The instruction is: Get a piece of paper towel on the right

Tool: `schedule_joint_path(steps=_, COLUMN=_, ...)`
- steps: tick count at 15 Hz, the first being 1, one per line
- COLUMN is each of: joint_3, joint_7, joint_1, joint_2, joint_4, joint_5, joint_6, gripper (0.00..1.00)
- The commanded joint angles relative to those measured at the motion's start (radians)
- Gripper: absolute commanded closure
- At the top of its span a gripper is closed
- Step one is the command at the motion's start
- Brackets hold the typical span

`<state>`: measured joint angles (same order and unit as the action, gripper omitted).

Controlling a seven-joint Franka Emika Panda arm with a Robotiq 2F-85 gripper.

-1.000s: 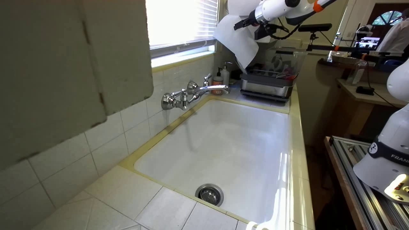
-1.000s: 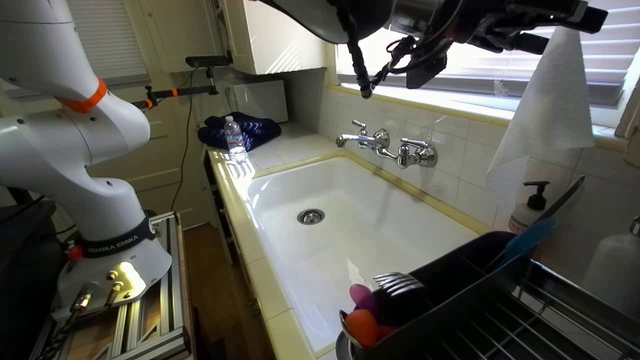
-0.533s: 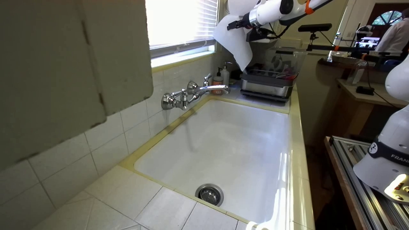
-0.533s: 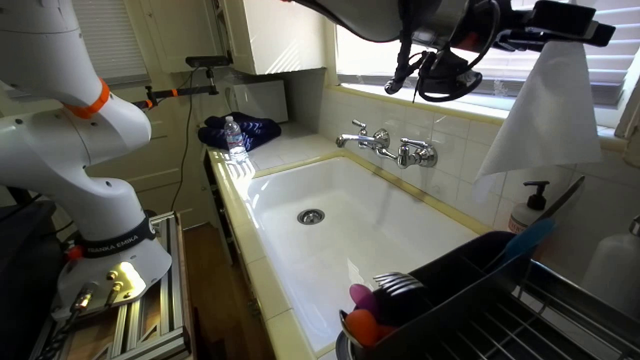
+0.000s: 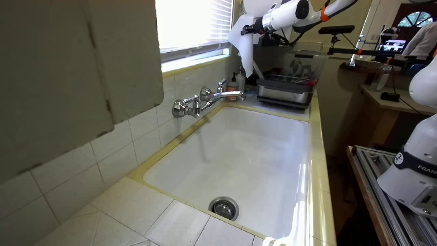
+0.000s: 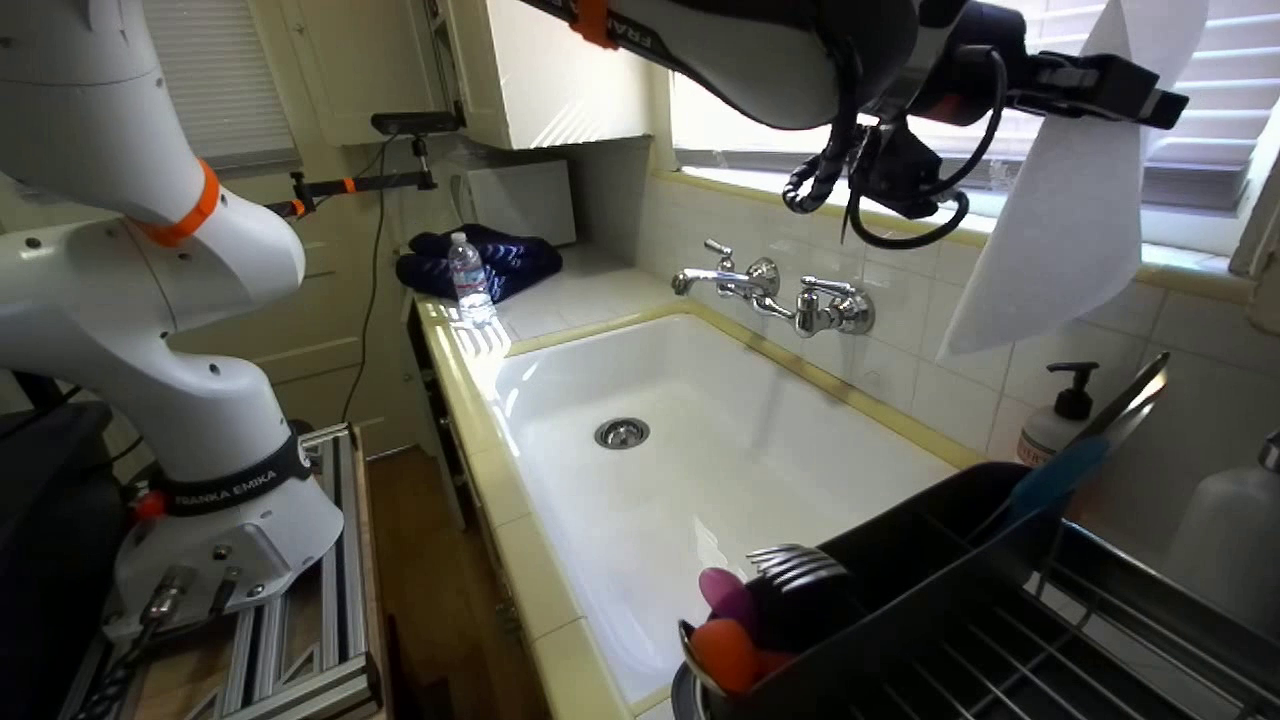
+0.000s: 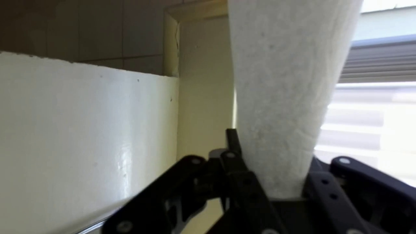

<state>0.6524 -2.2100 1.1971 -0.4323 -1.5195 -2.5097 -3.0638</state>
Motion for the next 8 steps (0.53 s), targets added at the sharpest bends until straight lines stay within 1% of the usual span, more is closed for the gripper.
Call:
schedule_joint_path(steps=1, joint_3=0.06, joint_7=-0.003, joint_1=0.047, joint_2=-0.034, joint_4=0.004, joint_5=0.0, joint_6=-0.008, gripper=0.99)
schedule_joint_path(steps=5, joint_3=0.059, joint_7=-0.021, joint_1=0.057, joint_2=-0.038, joint_4=-0.021, joint_5=0.0, joint_6=0.01, gripper=1.0)
schedule_joint_path(steps=7, joint_3=0.032, joint_7=-0.029, joint_1=0.048, joint_2=-0.032, joint_4=-0.043, joint_5=0.029, joint_6=0.014, gripper=1.0)
schedule_joint_path(steps=8, joint_3=0.012, joint_7=-0.024, joint_1=0.039, joint_2=-0.025, joint_4=-0.056, joint_5=0.062, joint_6=0.015, gripper=1.0)
